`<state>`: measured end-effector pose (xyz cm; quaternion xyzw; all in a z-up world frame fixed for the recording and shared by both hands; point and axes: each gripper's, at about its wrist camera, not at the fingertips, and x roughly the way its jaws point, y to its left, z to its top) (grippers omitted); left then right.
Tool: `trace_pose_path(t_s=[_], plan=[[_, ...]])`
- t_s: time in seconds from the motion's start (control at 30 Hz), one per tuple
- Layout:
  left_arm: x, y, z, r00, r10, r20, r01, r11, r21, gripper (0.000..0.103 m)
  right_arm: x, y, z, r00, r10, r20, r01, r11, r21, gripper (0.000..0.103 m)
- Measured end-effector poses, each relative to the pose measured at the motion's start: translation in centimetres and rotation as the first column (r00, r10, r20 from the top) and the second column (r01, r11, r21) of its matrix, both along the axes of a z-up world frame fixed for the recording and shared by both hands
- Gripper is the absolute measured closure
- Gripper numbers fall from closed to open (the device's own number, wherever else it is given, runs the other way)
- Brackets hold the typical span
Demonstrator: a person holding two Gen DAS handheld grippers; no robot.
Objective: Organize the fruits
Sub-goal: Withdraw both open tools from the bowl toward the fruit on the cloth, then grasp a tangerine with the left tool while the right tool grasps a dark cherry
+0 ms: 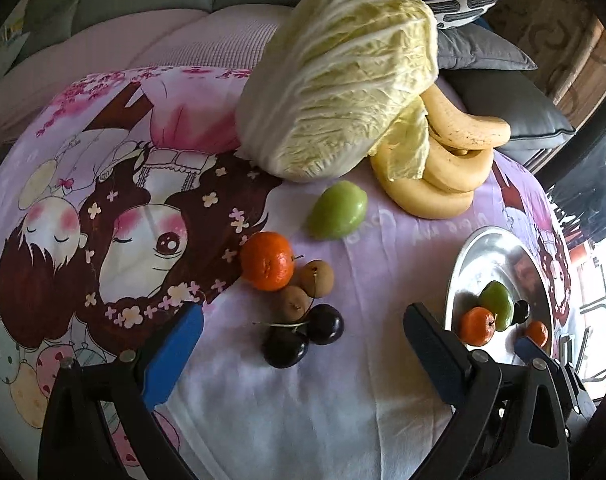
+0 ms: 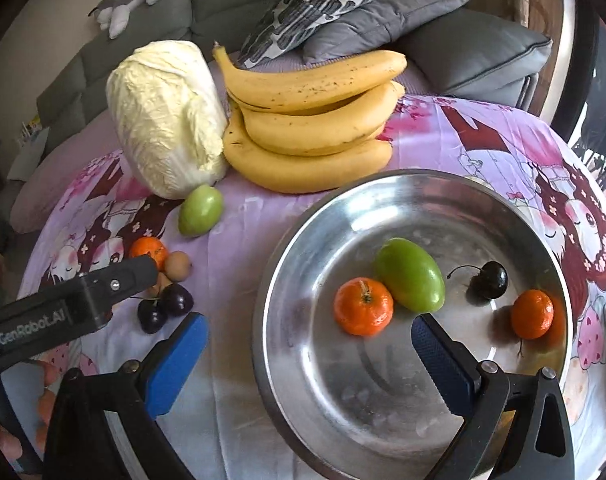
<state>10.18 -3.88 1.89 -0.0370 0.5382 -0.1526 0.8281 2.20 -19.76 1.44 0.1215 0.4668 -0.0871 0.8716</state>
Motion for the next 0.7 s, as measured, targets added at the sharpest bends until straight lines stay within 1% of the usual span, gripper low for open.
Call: trace_pose_path(t_s=[0.1,0.23,0.3,0.37,0.5,0.63,0.7], plan=[[0.3,0.5,0.1,1.0,0.009,0.001,-0.009,1.0,-0.007,0.003,0.1,0.4,0.2,1.0,0.022,0.008,-0.022,1.0,0.009,0.0],[0.6,1.4,0.1,1.0,0.024,-0.006,-0.024,1.0,-0.016,0.003,0.4,0.3,0.3,0.999,0.031,0.03,-0.033,0.997,0.063,0.0],[0.8,1.8,0.1,1.0,0.03,-0.006,-0.03,0.999,-0.016,0.003,0.3,0.2,0.5,0.998,0.032,0.059,-0.037,0.995,0.088,0.0],[0.9,2.2,0.0,0.999,0.041,-0.012,-0.041,0.999,-0.015,0.003,0.4,0.3,0.8,0.997,0.036,0.07,-0.042,0.996,0.077,0.001],[1.3,2.8,-0.5,0.998,0.056,-0.03,-0.057,0.998,-0.013,0.003,1.3,0.8,0.9,0.998,0.042,0.055,-0.044,0.998,0.046,0.003],[1.8,3.2,-1.2,0.997,0.061,-0.052,-0.062,0.998,-0.026,0.003,2.5,1.5,0.6,0.997,0.072,0.038,-0.074,0.996,0.041,0.011],[2.2,3.7,-1.4,0.995,0.074,-0.061,-0.077,0.996,-0.04,0.003,3.1,2.2,0.4,0.995,0.099,0.032,-0.1,0.994,0.037,0.013]])
